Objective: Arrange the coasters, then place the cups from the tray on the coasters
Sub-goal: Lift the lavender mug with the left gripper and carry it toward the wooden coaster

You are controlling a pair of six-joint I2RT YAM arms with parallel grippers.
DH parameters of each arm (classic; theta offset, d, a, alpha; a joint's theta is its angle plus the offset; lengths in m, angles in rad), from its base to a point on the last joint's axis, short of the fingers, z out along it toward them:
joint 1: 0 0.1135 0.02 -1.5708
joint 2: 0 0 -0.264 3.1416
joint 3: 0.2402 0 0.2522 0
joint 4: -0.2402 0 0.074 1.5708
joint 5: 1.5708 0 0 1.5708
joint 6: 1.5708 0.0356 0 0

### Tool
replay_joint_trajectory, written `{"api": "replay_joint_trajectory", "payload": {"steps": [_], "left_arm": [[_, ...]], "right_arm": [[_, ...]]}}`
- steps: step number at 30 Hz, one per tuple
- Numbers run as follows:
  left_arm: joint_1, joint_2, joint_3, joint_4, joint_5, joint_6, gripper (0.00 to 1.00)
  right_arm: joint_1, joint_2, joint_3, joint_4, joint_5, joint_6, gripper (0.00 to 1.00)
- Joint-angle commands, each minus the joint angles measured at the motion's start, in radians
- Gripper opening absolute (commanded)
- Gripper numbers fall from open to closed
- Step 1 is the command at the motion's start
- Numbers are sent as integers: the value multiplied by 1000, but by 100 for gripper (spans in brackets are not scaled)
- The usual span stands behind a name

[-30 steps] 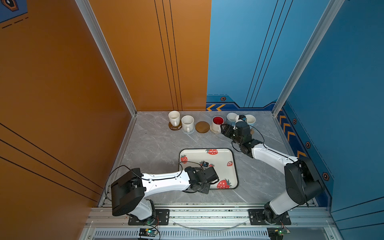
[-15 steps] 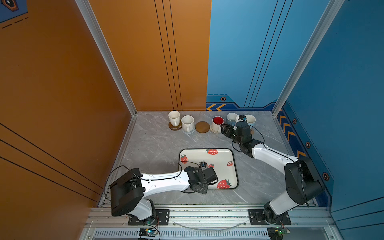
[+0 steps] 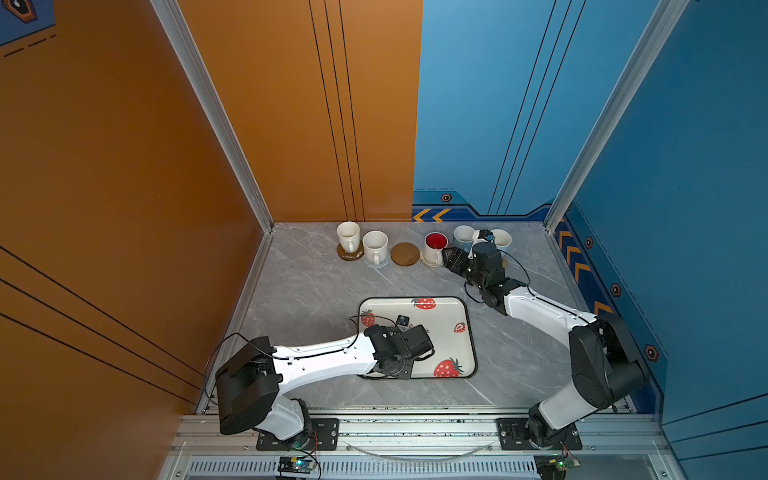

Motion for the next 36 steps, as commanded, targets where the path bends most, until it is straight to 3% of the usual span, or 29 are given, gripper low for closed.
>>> {"api": "replay_joint_trajectory", "payload": {"steps": [1, 11, 22, 36], "left_arm": [[50, -38, 83, -8, -38, 52, 0], [196, 66, 257, -6, -82, 209, 0], [336, 249, 514, -6, -55, 354, 0], [460, 505, 825, -21, 27, 425, 0]], "right_arm": [[-6, 8, -9, 8, -14, 7, 69], [-13, 11, -12, 11, -26, 6, 69], [-49, -4, -55, 39, -42, 10, 69], [-94, 52, -62, 87, -96, 30, 69]]}}
